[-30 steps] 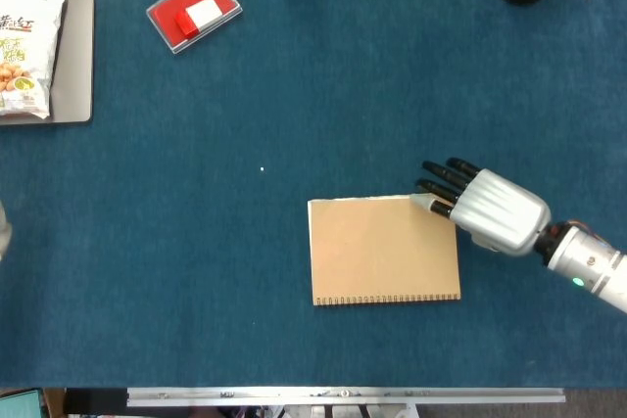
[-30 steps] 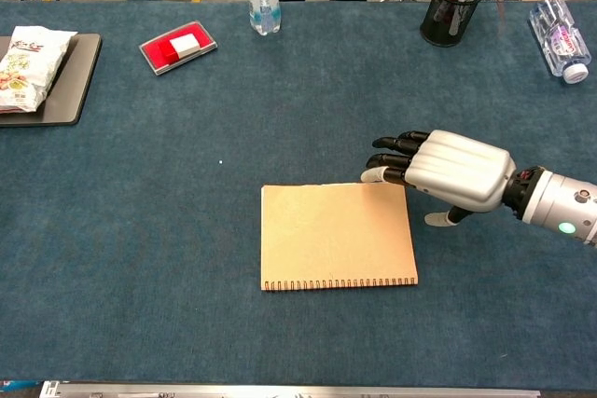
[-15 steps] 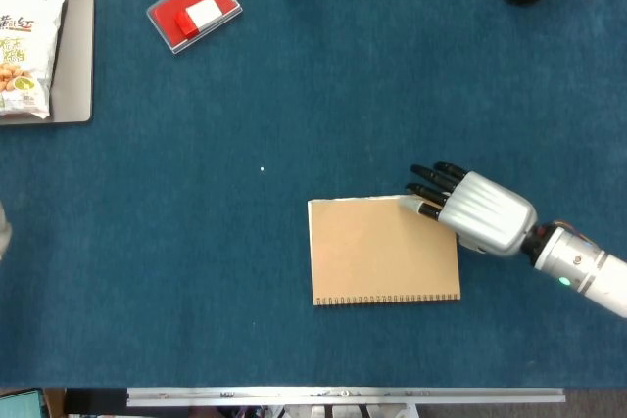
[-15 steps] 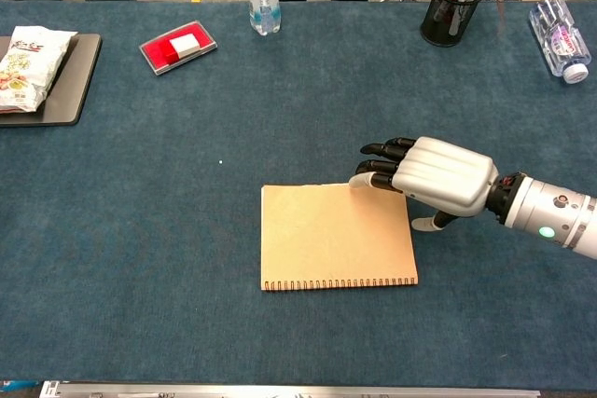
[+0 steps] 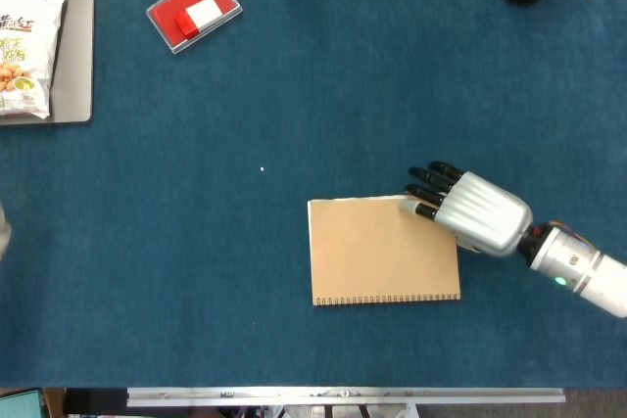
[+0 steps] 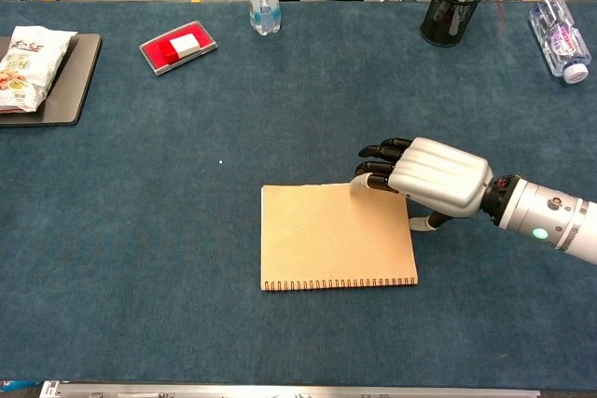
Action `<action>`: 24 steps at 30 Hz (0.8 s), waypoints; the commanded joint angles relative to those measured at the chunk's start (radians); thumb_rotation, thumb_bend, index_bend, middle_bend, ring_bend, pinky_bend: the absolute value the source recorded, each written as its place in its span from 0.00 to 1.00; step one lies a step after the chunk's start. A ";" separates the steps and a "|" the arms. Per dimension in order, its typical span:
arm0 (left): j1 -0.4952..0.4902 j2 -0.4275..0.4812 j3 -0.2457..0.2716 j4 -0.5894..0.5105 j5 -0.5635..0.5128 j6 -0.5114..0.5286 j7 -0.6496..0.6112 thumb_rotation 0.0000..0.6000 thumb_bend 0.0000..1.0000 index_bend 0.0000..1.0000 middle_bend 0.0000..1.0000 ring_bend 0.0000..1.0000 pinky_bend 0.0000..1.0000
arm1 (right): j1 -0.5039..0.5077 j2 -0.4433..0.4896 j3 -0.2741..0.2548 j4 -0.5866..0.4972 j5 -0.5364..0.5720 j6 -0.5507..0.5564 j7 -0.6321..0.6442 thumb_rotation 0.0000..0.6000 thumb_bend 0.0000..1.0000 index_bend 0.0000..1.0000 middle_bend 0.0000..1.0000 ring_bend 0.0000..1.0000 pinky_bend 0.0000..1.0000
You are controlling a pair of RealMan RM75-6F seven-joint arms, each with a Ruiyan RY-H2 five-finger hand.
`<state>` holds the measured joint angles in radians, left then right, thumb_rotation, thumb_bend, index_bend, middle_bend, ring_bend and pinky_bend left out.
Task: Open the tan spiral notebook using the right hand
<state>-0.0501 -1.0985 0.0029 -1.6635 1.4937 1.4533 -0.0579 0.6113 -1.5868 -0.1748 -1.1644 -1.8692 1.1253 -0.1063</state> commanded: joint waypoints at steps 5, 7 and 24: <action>0.000 -0.001 0.000 0.000 0.000 -0.001 0.002 1.00 0.30 0.66 0.61 0.57 0.72 | -0.001 -0.004 -0.005 0.013 -0.012 0.024 0.016 1.00 0.18 0.29 0.29 0.15 0.23; 0.000 -0.001 0.001 0.001 0.000 -0.001 0.002 1.00 0.30 0.66 0.61 0.57 0.72 | -0.001 -0.005 -0.006 0.017 -0.015 0.031 0.021 1.00 0.22 0.31 0.30 0.16 0.23; -0.001 -0.002 0.001 0.001 -0.001 -0.002 0.005 1.00 0.30 0.66 0.61 0.57 0.72 | -0.006 -0.009 -0.015 0.034 -0.023 0.058 0.040 1.00 0.33 0.38 0.36 0.22 0.26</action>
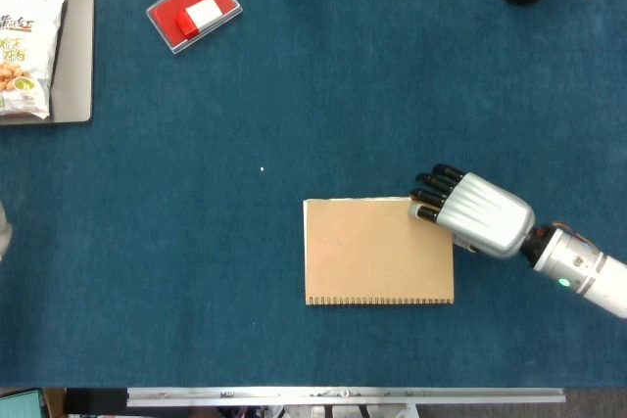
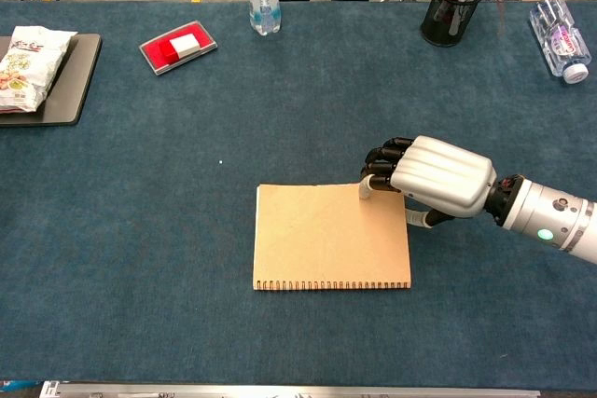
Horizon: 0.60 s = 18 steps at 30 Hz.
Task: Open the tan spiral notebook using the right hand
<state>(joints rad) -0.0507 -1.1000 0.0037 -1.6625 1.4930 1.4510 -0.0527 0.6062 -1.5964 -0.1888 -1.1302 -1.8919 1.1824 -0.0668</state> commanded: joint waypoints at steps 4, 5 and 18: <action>0.000 -0.001 0.000 0.001 -0.001 -0.001 0.000 1.00 0.30 0.66 0.61 0.57 0.72 | -0.003 0.009 -0.004 -0.004 -0.003 0.008 -0.002 1.00 0.35 0.40 0.37 0.23 0.26; 0.000 -0.001 0.000 0.001 -0.002 -0.001 0.001 1.00 0.30 0.66 0.61 0.57 0.72 | -0.003 0.012 -0.005 -0.006 -0.004 0.010 -0.004 1.00 0.35 0.40 0.37 0.23 0.26; -0.001 -0.004 -0.002 0.003 -0.007 -0.003 0.010 1.00 0.30 0.66 0.61 0.57 0.72 | -0.035 0.077 -0.014 -0.044 -0.011 0.064 -0.040 1.00 0.38 0.55 0.49 0.35 0.31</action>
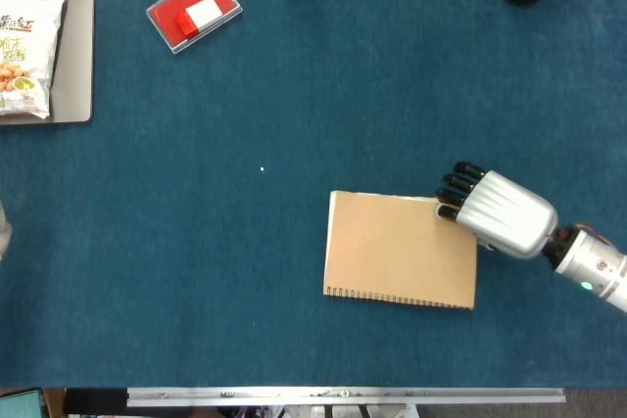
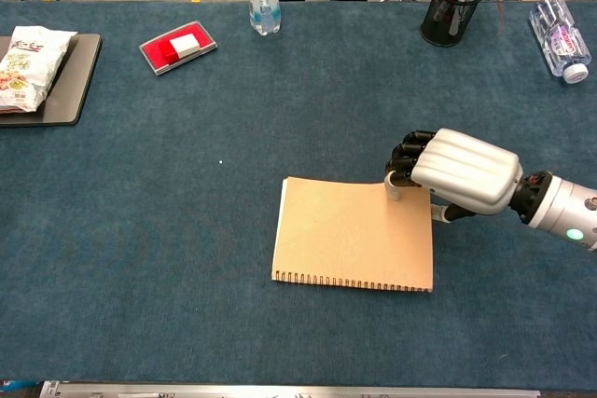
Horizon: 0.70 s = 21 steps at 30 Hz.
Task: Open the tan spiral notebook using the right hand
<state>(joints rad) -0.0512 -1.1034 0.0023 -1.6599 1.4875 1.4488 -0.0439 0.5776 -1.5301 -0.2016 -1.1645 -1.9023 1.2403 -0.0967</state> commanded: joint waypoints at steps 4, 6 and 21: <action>0.000 -0.001 -0.001 0.000 -0.001 0.000 0.004 1.00 0.30 0.66 0.61 0.57 0.72 | -0.017 0.035 -0.002 -0.041 0.000 0.012 -0.048 1.00 0.39 0.58 0.51 0.38 0.32; 0.000 -0.002 -0.001 0.000 0.000 0.000 0.007 1.00 0.30 0.66 0.61 0.57 0.72 | -0.025 0.052 -0.002 -0.071 0.003 0.009 -0.083 1.00 0.40 0.58 0.51 0.38 0.32; -0.002 -0.005 0.000 0.004 -0.003 -0.004 0.009 1.00 0.30 0.66 0.61 0.57 0.72 | -0.073 0.242 -0.005 -0.396 0.070 -0.095 -0.402 1.00 0.40 0.58 0.51 0.38 0.32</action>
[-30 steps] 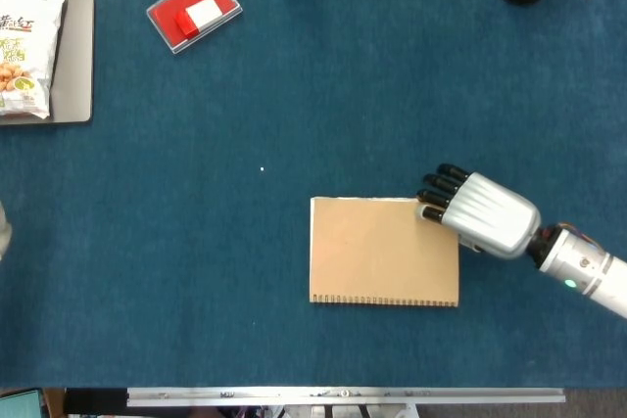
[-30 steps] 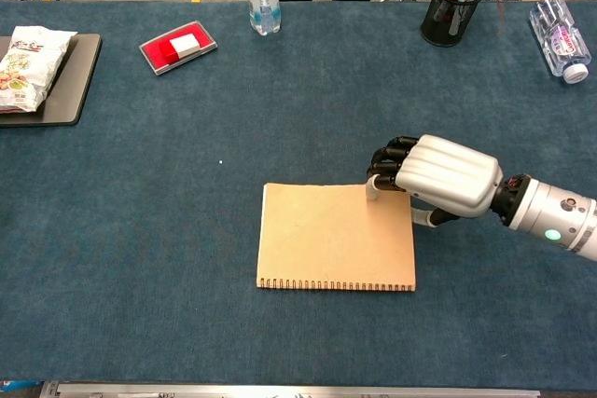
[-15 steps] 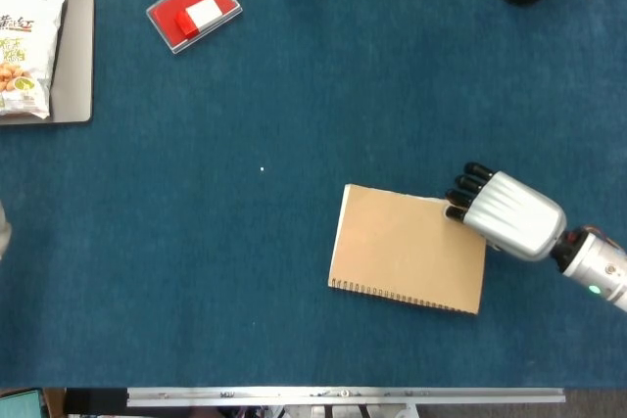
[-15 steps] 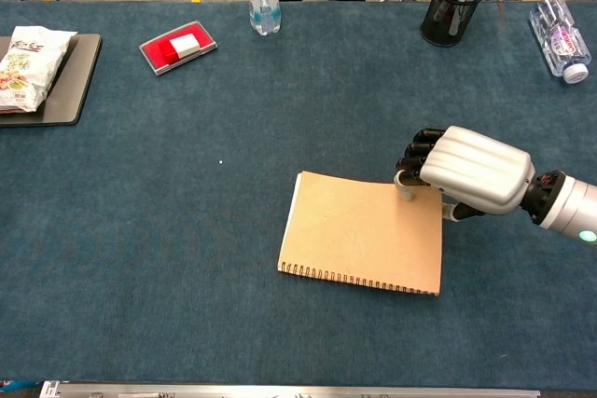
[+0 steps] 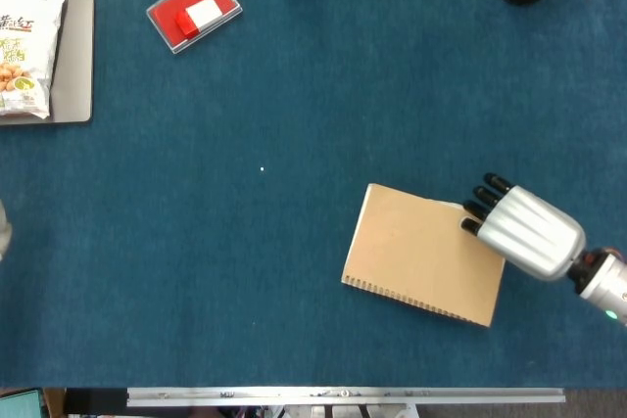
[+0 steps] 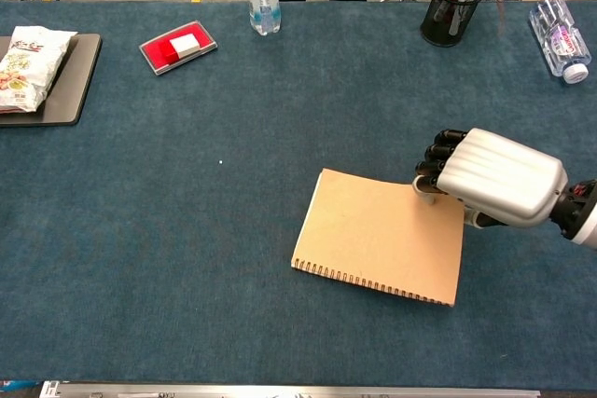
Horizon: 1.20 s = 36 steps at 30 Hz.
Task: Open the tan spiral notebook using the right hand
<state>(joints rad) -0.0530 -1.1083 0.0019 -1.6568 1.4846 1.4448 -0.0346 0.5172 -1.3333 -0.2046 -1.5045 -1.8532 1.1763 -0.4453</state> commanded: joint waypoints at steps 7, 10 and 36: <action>-0.001 -0.002 0.000 0.001 -0.001 -0.003 0.002 1.00 0.30 0.66 0.61 0.57 0.72 | -0.026 0.106 -0.008 -0.138 0.045 -0.079 -0.127 1.00 0.40 0.59 0.52 0.39 0.32; -0.002 -0.002 0.000 0.002 -0.001 -0.004 0.002 1.00 0.30 0.66 0.61 0.57 0.72 | -0.030 0.116 -0.010 -0.145 0.043 -0.085 -0.129 1.00 0.40 0.59 0.52 0.39 0.32; -0.004 -0.005 0.001 0.004 -0.005 -0.010 0.004 1.00 0.30 0.66 0.61 0.57 0.72 | -0.124 0.192 0.053 -0.279 0.202 -0.127 -0.453 1.00 0.40 0.59 0.52 0.39 0.33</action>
<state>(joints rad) -0.0568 -1.1138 0.0031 -1.6528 1.4799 1.4349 -0.0304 0.4054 -1.1453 -0.1626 -1.7653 -1.6767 1.0540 -0.8658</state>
